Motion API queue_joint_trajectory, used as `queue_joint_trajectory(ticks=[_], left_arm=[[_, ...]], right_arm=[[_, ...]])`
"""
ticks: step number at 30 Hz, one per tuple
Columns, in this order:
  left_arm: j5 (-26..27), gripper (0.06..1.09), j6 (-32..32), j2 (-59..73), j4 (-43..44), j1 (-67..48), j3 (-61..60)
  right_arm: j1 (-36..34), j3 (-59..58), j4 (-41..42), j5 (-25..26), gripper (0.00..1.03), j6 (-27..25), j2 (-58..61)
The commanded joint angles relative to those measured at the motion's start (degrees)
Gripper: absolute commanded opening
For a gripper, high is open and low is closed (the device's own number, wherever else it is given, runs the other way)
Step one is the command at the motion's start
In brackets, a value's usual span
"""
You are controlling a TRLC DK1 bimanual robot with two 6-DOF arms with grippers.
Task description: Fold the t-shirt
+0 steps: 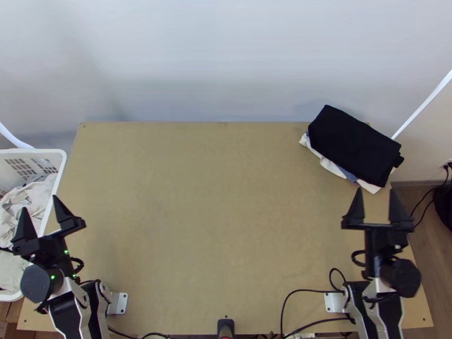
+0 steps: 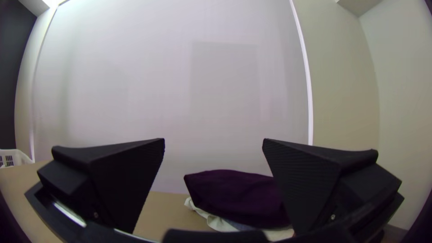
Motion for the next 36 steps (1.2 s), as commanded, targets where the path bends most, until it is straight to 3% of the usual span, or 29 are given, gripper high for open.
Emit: queue_joint_trajectory(ticks=[1, 4, 8, 13, 15, 36], left_arm=[[-0.3, 1.04, 2.6, -0.8, 0.4, 0.1, -4.1], [-0.3, 1.04, 2.9, -0.8, 0.9, 0.0, -7.3], [-0.2, 1.04, 2.6, -0.8, -0.3, -0.2, -10.5], [0.0, 1.04, 3.4, -0.6, -7.0, 0.2, -12.2], [0.0, 1.04, 4.4, -0.7, -6.9, 1.2, -12.2], [0.5, 1.04, 4.3, -0.7, -7.0, 1.3, -12.2]], right_arm=[[0.6, -6.8, 1.0, 0.3, 0.98, -1.2, -5.8], [0.4, -8.4, -0.9, 0.4, 0.98, 0.1, -5.7], [0.3, -8.4, -9.8, 0.3, 0.98, 3.3, -5.7], [0.4, -8.3, -16.4, 0.5, 0.98, 2.2, -5.7], [-1.8, -8.2, -16.5, 0.4, 0.98, -1.3, -5.6], [-3.7, -8.2, -16.6, 0.3, 0.98, -1.4, -5.6]])
